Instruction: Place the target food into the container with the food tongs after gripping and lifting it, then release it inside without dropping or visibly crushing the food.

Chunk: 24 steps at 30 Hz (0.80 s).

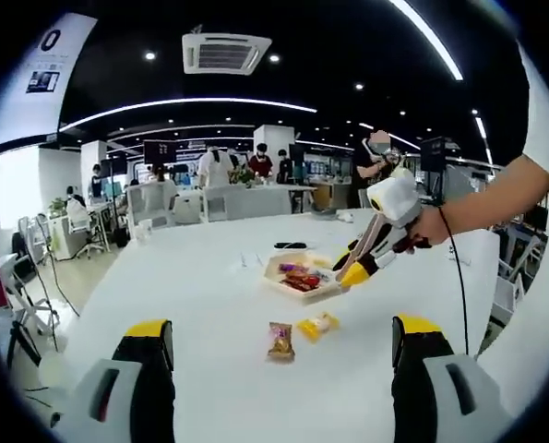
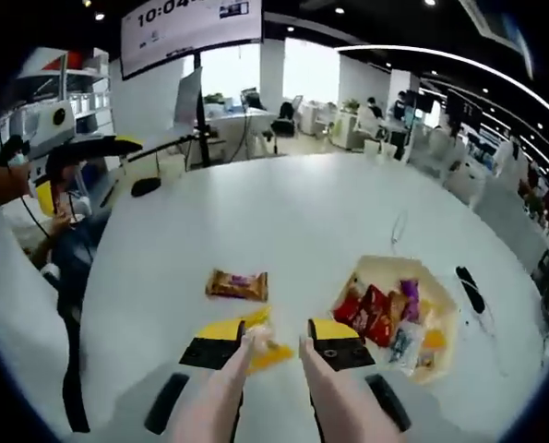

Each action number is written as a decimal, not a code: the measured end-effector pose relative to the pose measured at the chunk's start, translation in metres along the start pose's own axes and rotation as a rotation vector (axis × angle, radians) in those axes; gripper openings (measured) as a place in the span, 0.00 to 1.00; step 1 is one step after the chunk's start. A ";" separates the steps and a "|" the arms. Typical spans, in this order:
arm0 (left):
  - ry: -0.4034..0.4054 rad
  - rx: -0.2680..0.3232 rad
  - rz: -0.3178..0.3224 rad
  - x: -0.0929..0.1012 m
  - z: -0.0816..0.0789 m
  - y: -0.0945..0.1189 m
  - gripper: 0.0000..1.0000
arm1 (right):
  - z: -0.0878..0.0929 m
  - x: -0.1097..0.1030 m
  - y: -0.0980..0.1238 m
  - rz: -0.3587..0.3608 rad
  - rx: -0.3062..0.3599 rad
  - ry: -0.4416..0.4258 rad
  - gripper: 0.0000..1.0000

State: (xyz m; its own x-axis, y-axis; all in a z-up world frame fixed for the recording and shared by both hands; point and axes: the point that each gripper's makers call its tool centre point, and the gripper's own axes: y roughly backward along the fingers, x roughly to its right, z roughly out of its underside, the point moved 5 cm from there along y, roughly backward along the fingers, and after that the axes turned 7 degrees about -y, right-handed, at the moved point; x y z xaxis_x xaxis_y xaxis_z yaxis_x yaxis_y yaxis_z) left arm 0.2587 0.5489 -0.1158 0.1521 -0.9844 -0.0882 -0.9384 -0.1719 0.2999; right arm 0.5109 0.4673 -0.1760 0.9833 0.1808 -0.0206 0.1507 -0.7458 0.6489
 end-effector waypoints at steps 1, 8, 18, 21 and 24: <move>0.006 -0.006 -0.006 0.000 0.002 0.002 0.99 | -0.003 0.001 -0.004 -0.006 -0.001 0.010 0.26; 0.024 -0.037 -0.037 -0.002 0.010 0.008 0.99 | -0.005 -0.008 -0.033 -0.157 -0.062 0.188 0.26; 0.055 -0.087 -0.109 -0.010 0.023 0.015 0.99 | 0.019 -0.002 -0.066 -0.263 -0.229 0.249 0.26; 0.071 -0.076 -0.126 -0.013 0.024 0.018 0.99 | 0.022 -0.003 -0.074 -0.271 -0.238 0.263 0.26; 0.072 -0.095 -0.126 -0.014 0.028 0.018 0.99 | 0.025 -0.006 -0.079 -0.275 -0.237 0.294 0.27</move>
State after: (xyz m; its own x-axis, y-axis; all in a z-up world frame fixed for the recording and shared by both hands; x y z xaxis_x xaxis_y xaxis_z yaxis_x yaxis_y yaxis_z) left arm 0.2311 0.5606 -0.1358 0.2919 -0.9543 -0.0634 -0.8773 -0.2936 0.3796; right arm 0.4957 0.5097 -0.2460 0.8346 0.5504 -0.0220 0.3403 -0.4837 0.8064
